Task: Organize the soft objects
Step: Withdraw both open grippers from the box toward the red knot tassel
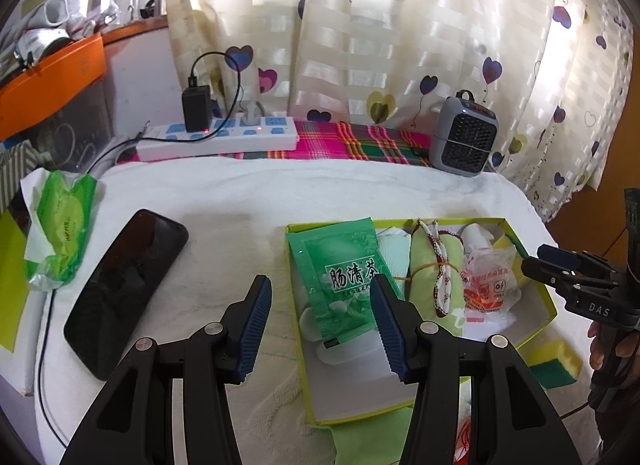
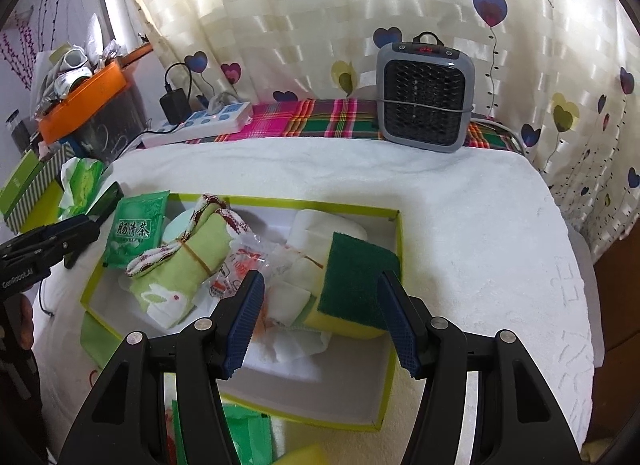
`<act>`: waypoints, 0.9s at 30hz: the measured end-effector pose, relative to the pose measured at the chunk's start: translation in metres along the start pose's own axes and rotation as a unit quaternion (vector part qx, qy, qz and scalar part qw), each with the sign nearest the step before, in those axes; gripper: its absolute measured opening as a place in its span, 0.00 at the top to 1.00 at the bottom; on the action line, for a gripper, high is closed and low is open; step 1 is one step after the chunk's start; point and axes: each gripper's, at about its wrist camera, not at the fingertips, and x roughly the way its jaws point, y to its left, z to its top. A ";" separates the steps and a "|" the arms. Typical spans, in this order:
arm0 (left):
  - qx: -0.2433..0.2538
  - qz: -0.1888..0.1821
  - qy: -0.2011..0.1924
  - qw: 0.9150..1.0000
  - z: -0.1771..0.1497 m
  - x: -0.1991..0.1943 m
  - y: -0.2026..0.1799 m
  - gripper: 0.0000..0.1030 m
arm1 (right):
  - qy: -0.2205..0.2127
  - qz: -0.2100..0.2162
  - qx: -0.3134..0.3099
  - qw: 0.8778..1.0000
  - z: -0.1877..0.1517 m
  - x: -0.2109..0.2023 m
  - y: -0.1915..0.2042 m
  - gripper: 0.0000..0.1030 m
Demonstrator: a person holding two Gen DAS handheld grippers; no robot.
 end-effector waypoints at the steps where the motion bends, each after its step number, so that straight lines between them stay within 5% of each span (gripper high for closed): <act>1: 0.000 0.000 0.000 1.000 0.000 -0.001 0.000 0.51 | -0.001 0.000 0.000 1.000 0.000 -0.002 0.000 0.42; 19: -0.005 -0.003 -0.004 1.000 -0.024 -0.036 0.008 0.51 | -0.045 0.016 0.012 0.999 -0.028 -0.057 0.003 0.42; 27: -0.024 -0.012 0.006 1.000 -0.048 -0.045 0.022 0.51 | -0.044 0.071 -0.020 0.996 -0.056 -0.073 0.037 0.42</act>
